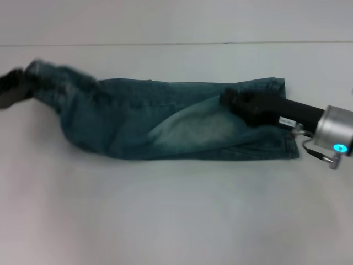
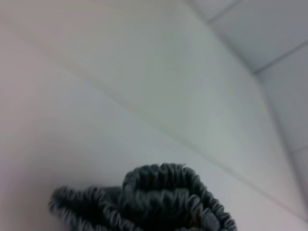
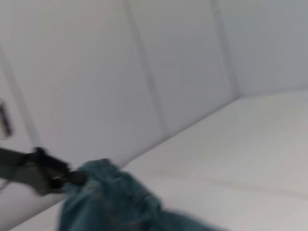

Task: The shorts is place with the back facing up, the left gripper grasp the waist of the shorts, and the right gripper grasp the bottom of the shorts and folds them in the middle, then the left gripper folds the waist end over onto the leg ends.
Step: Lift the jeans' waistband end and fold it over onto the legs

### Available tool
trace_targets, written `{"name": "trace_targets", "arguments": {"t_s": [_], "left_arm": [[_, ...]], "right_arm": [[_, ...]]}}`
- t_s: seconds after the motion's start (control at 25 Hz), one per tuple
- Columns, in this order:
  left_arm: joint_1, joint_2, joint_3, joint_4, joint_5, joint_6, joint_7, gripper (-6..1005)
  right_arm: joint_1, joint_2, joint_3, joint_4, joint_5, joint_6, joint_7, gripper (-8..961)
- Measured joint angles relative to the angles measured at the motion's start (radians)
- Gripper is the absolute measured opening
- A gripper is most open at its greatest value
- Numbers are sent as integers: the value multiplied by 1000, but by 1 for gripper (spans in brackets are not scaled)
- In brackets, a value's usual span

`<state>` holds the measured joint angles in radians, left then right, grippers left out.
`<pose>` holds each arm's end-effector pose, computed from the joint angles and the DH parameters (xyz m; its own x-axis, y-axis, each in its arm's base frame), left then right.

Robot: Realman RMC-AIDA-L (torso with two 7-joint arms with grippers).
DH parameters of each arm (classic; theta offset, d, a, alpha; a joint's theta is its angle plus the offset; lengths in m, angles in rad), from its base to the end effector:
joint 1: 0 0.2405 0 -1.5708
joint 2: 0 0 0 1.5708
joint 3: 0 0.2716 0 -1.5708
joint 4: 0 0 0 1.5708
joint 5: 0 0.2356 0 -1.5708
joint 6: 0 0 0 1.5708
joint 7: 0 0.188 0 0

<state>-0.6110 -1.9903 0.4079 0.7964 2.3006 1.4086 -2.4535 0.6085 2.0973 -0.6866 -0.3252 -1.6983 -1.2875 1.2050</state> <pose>-0.3255 0.4331 0.0549 0.0431 0.7926 0.6083 0.9962 -0.0801 0.0338 0.2626 0.4060 -0.0880 0.6241 -0.3547 -0.6962 -0.6365 -0.7476 -0.1897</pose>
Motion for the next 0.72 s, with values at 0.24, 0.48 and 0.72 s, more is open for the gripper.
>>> {"name": "trace_targets", "arguments": {"t_s": [0.24, 0.48, 0.72], "left_arm": [[-87, 6, 1, 1, -40, 49, 3, 163], [-158, 7, 4, 1, -88, 101, 2, 162], [-203, 11, 12, 1, -169, 136, -10, 161]], "right_arm": [[98, 12, 13, 262, 324, 202, -376, 202], [233, 20, 33, 417, 425, 364, -582, 24], [310, 24, 134, 509, 414, 450, -636, -1]]}}
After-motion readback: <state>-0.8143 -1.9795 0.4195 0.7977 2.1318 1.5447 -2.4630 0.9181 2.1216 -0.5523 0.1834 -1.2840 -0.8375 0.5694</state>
